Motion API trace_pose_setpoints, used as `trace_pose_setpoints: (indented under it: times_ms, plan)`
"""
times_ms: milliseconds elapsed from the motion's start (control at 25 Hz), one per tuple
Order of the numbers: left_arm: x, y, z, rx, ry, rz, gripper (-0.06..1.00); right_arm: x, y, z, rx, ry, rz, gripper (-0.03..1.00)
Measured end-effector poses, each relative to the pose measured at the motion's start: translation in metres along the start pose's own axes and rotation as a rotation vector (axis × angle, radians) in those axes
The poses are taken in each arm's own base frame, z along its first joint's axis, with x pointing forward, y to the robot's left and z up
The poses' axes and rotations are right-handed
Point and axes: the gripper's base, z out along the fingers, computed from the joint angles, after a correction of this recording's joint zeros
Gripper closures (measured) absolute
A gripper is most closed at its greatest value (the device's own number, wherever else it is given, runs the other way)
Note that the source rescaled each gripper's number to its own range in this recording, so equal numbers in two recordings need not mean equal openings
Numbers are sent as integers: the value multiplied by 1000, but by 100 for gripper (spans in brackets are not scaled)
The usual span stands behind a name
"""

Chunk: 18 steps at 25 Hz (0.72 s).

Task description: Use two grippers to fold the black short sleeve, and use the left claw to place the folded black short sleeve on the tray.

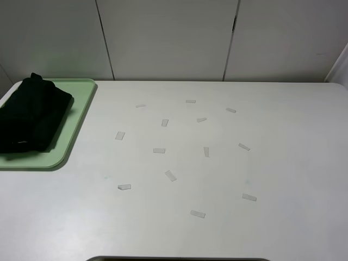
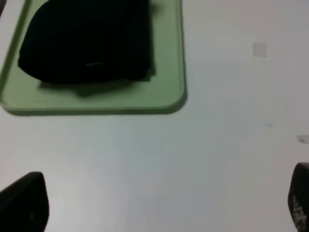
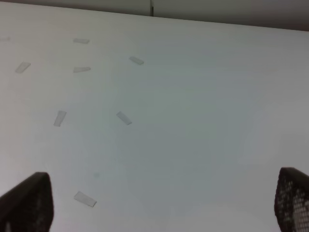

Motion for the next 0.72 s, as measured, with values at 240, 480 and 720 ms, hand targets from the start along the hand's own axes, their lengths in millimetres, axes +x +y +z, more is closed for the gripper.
trace_pose_setpoints:
  times_ms: [240, 480, 720]
  plan:
    - [0, 1, 0, 92, 2, 68, -5, 0, 0, 0, 0, 0, 0, -3]
    - [0, 3, 0, 92, 3, 62, -4, 0, 0, 0, 0, 0, 0, -3]
    - [0, 3, 0, 92, 4, 52, -4, 0, 0, 0, 0, 0, 0, -3]
